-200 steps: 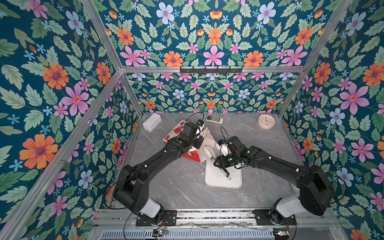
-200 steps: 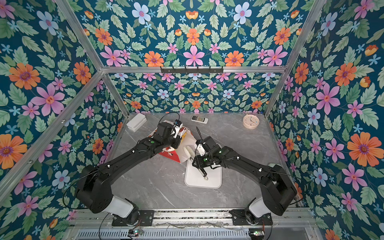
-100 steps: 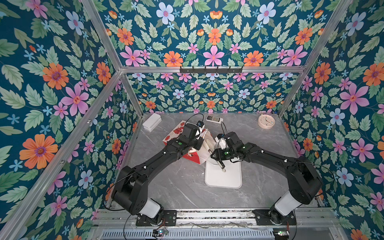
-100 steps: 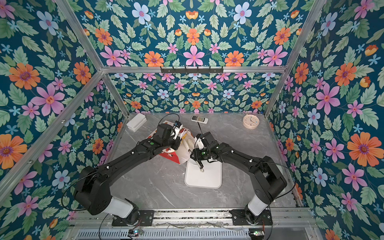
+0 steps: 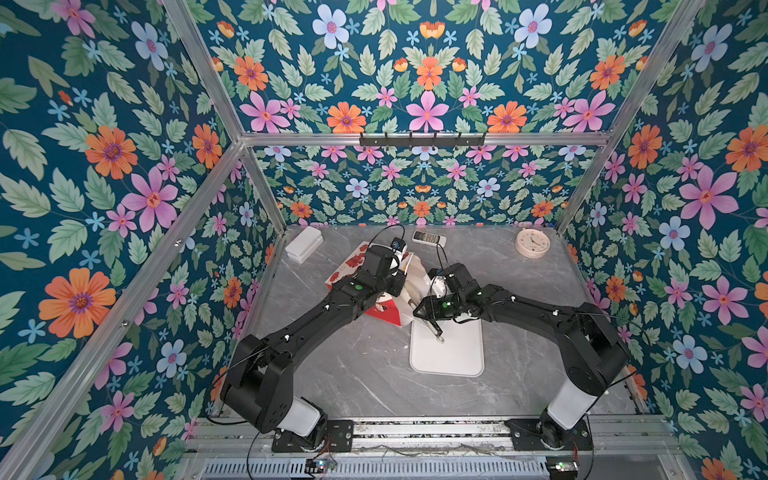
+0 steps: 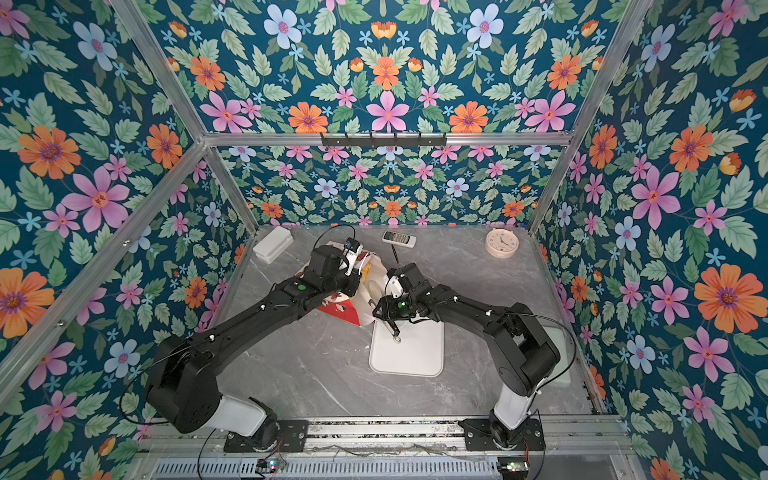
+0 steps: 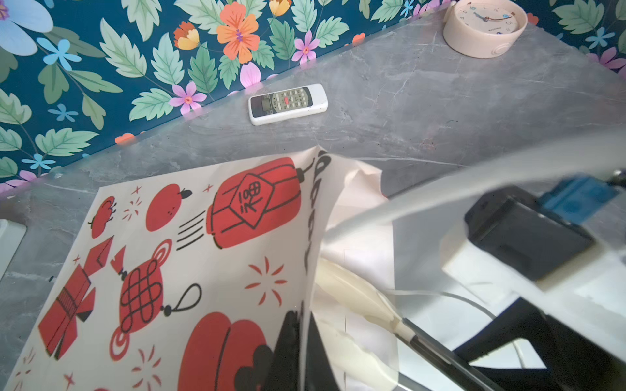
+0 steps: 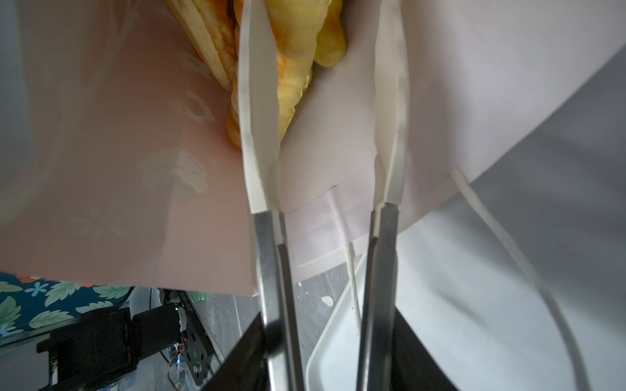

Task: Take the fake bread out of the paper bag
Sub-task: 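Insert the tongs into the bag and pinch the yellow bread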

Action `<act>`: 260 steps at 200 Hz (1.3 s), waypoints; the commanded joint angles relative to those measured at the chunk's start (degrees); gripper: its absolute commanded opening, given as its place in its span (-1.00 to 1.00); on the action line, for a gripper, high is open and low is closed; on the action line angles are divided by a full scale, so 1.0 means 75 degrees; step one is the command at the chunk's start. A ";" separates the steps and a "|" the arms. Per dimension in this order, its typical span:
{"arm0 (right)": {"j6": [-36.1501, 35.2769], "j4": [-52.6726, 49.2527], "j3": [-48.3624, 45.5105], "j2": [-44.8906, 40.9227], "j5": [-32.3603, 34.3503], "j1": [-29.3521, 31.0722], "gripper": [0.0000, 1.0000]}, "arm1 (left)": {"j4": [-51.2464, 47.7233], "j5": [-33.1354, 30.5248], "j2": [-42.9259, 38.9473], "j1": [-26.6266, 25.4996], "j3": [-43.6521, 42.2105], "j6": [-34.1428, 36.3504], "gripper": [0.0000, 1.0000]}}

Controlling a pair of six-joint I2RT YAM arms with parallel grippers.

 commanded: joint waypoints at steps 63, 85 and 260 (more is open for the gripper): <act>0.0085 0.0506 0.0112 0.0017 -0.0303 -0.0018 0.02 | 0.0359 0.0168 -0.0073 -0.0017 -0.0053 -0.0036 -1.00; 0.0153 0.0636 0.0035 0.0064 -0.0474 -0.0095 0.03 | 0.0397 0.0186 -0.0091 -0.0017 -0.0089 -0.0028 -1.00; 0.0122 0.0872 -0.0098 0.0074 -0.0790 -0.0178 0.07 | 0.0444 0.0218 -0.0308 -0.0029 -0.0229 -0.0053 -1.00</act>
